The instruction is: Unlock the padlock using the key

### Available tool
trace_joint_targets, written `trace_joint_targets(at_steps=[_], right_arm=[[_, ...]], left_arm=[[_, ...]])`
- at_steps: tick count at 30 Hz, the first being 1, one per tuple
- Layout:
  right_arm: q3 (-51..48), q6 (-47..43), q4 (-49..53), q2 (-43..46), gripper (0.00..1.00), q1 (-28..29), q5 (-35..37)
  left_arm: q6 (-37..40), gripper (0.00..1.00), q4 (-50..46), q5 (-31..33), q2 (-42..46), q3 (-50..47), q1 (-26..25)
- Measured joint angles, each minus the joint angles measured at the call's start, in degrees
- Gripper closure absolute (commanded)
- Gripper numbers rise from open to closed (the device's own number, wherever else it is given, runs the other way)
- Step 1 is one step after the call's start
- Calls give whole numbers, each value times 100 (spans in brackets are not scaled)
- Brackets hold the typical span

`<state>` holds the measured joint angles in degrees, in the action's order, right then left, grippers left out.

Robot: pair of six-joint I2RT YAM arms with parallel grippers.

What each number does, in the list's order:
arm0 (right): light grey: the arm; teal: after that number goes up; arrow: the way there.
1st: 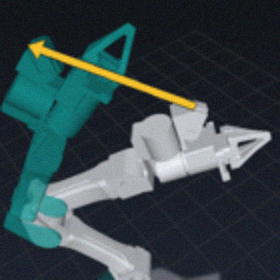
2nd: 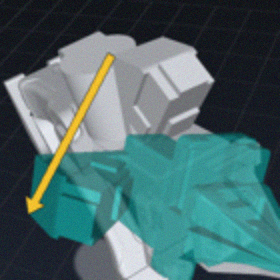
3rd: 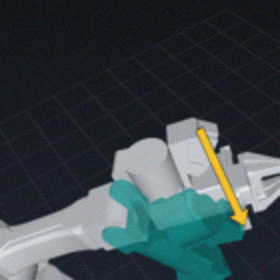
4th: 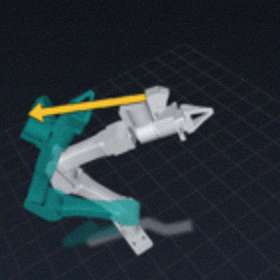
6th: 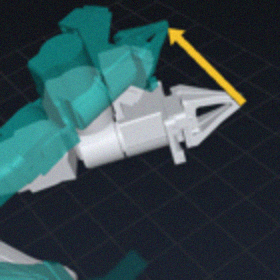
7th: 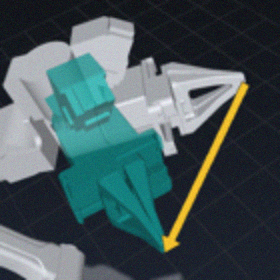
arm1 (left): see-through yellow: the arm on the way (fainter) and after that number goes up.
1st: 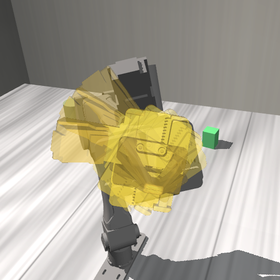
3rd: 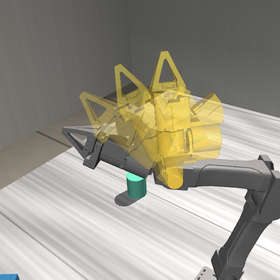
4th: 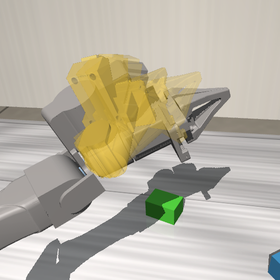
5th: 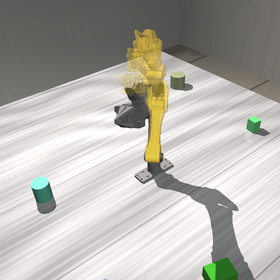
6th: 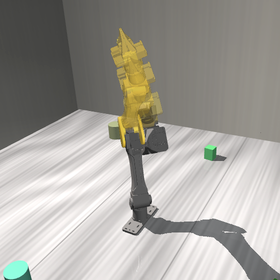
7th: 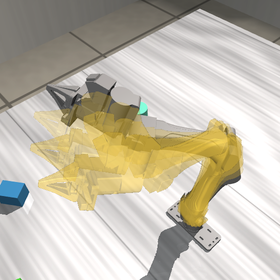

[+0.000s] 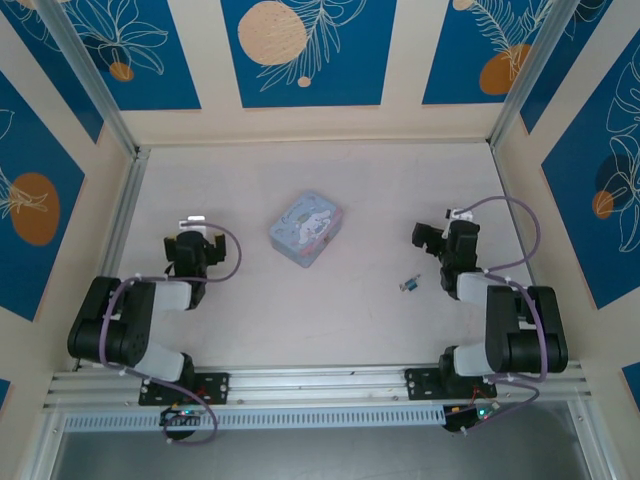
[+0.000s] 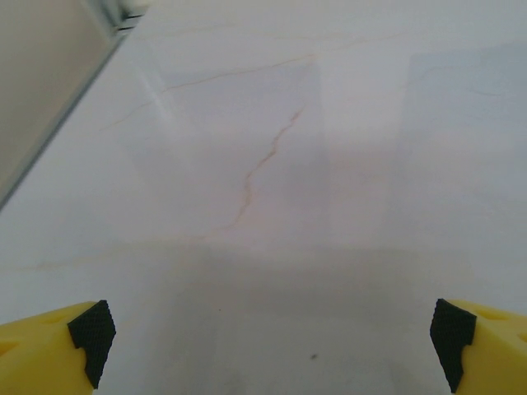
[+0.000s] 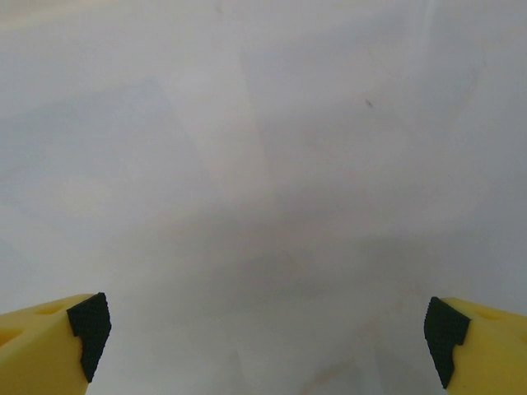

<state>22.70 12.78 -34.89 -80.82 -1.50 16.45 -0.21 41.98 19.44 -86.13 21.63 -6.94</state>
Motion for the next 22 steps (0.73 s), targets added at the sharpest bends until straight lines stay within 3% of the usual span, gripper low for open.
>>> trace_joint_targets(at_steps=[2,8,22], right_arm=[[-247,-186,-951,-466,1,151,-243],[-55,-422,-955,-737,1,170,-815],[-15,-557,-1091,-726,1,186,-901]], left_arm=[[63,1,170,-372,-164,0,42],[83,1,310,-994,-214,39,197],[83,1,431,-1198,-214,39,205]])
